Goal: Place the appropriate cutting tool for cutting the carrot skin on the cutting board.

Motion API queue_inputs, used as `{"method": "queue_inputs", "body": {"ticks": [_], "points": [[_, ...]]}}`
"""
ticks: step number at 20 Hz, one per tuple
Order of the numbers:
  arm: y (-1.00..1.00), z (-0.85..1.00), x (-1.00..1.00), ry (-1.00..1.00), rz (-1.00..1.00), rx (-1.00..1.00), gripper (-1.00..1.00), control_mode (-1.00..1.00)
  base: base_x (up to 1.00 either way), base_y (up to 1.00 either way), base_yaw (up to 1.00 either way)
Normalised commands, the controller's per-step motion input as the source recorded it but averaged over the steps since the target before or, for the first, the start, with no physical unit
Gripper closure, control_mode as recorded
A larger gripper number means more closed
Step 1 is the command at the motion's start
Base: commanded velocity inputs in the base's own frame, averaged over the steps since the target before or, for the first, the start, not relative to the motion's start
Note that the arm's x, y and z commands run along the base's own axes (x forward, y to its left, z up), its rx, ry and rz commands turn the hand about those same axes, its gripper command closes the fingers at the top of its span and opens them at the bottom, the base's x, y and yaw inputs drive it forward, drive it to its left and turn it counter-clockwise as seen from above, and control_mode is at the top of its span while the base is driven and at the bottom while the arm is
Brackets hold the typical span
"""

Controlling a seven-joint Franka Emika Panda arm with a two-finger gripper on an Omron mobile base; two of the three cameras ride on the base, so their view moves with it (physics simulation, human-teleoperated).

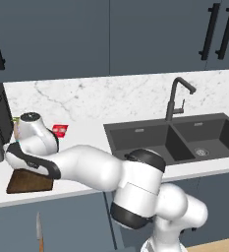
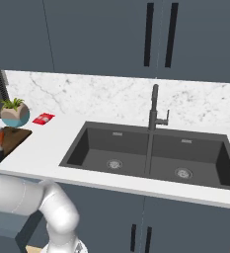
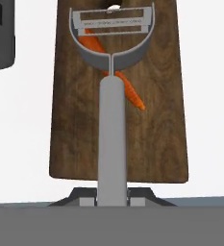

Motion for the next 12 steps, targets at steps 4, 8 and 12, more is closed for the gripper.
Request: {"method": "queue_inputs", "body": {"ticks": [4,8,12], "points": [[-0.42,-0.09,0.19,-0.05,0.10,0.07,1.00,-1.00,0.00,0.00,0.00],[-0.37,-0.09,0.06,-0.07,0.12,0.06,1.00,-1.00,0.00,0.00,0.00],[-0.05,-0.12,-0.01,-0.02,0.00,0.00,1.00,-1.00,0.00,0.00,0.00]]}}
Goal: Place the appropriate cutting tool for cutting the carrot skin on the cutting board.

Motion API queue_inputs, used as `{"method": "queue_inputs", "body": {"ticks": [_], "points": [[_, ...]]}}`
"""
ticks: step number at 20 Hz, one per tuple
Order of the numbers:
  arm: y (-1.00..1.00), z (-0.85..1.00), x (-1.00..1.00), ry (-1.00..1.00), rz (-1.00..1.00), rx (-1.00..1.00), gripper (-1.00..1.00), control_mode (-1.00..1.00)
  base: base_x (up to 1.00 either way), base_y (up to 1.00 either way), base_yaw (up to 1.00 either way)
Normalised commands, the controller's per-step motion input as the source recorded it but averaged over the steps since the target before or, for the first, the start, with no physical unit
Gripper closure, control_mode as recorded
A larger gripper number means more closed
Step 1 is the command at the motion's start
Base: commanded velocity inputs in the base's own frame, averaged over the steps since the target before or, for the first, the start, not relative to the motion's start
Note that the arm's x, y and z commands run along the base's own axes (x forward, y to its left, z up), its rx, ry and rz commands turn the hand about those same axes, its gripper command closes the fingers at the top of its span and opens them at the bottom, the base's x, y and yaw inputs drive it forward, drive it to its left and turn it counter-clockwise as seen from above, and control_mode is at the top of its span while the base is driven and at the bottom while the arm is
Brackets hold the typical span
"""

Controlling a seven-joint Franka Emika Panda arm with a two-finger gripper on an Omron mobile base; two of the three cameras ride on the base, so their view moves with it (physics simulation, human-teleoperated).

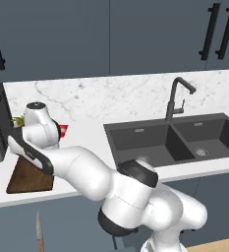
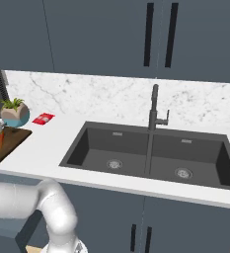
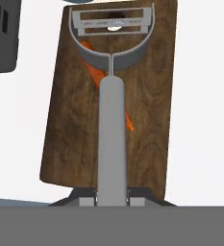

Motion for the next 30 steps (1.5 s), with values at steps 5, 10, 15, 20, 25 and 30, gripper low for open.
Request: {"method": "queue_inputs", "body": {"ticks": [5,10,15,20,25,30], "points": [[0.00,-0.53,0.14,-0.01,0.00,0.00,1.00,-1.00,0.00,0.00,0.00],[0.00,-0.32,0.05,0.00,0.00,0.00,1.00,-1.00,0.00,0.00,0.00],[0.03,-0.30,0.01,0.00,0.00,0.00,1.00,-1.00,0.00,0.00,0.00],[0.05,-0.54,0.13,0.03,0.00,0.00,1.00,-1.00,0.00,0.00,0.00],[0.00,0.00,0.09,0.00,0.00,0.00,1.00,-1.00,0.00,0.00,0.00],[0.03,-0.43,0.17,0.02,0.00,0.00,1.00,-1.00,0.00,0.00,0.00]]}}
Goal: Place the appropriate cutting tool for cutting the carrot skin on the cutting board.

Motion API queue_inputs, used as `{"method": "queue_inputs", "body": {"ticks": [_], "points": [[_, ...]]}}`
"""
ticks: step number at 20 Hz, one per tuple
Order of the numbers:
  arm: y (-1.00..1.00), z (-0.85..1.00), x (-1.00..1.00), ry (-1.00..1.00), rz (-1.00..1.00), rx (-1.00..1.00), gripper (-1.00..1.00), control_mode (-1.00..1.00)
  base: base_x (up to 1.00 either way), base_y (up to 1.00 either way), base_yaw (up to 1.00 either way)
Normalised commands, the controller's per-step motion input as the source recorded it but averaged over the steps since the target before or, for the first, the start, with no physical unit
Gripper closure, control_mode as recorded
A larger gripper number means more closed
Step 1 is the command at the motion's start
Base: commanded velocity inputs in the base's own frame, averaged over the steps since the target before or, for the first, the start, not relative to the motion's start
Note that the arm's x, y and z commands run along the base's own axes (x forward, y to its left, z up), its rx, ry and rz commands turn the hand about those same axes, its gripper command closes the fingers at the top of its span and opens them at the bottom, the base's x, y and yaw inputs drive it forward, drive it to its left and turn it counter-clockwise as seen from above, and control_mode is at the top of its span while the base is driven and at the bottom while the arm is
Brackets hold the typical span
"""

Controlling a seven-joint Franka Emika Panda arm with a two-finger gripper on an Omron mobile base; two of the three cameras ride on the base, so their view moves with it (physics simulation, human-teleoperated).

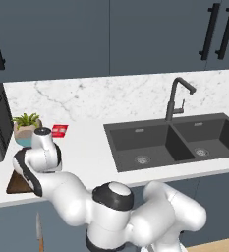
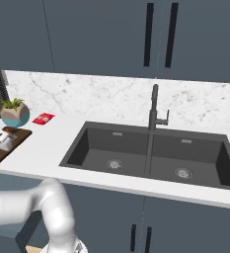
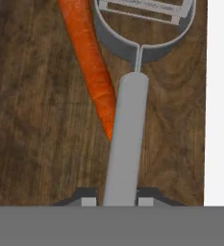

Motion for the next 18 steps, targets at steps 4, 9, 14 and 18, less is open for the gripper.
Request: {"method": "queue_inputs", "body": {"ticks": [4,9,14,18], "points": [[0.00,-0.22,0.06,0.00,0.00,0.00,1.00,-1.00,0.00,0.00,0.00],[0.03,-0.04,0.06,0.00,0.00,0.00,-1.00,-1.00,0.00,0.00,0.00],[0.00,0.02,0.00,0.06,0.03,0.00,-1.00,-1.00,0.00,0.00,0.00],[0.00,0.30,0.00,0.13,0.08,0.00,-1.00,-1.00,0.00,0.00,0.00]]}}
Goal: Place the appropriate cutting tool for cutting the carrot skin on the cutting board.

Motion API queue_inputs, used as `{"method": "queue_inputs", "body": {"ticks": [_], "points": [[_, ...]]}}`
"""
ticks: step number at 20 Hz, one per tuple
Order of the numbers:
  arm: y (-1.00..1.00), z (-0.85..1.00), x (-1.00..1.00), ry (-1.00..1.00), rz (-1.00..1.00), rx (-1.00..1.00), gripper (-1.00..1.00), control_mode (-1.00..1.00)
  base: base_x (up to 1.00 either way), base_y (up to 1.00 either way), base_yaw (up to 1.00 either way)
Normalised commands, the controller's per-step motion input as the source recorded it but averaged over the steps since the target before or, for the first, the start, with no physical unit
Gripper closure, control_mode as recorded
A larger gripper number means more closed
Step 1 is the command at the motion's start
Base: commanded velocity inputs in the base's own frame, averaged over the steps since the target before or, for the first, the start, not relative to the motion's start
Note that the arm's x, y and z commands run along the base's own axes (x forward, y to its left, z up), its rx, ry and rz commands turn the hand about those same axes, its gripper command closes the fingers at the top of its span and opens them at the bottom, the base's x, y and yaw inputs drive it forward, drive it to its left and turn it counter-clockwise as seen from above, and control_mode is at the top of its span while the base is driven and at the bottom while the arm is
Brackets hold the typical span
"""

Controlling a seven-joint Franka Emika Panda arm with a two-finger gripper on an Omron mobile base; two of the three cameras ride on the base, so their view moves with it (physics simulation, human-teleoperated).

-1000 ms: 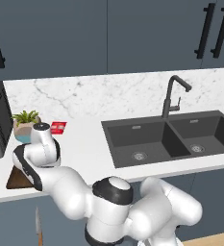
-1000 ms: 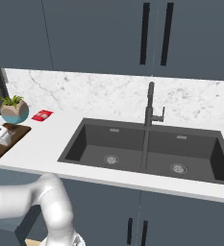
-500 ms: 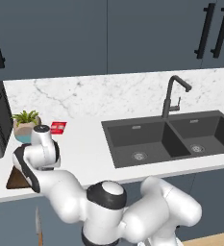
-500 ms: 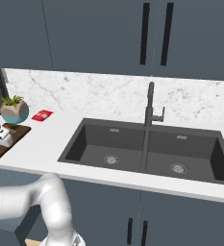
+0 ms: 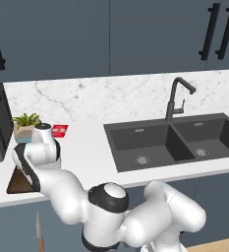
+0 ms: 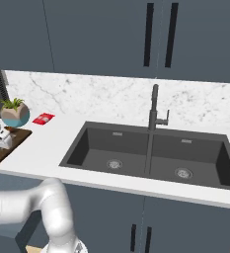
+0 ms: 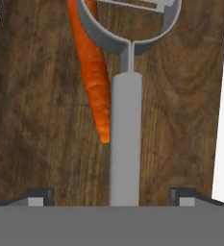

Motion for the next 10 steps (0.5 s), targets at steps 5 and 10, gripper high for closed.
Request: {"method": "queue_inputs", "body": {"ticks": [5,10], "points": [[-0.01,0.70,-0.04,0.17,0.02,-0.01,-1.00,-1.00,0.00,0.00,0.00],[-0.04,0.85,-0.19,0.11,0.00,-0.06,-1.00,-1.00,0.00,0.00,0.00]]}}
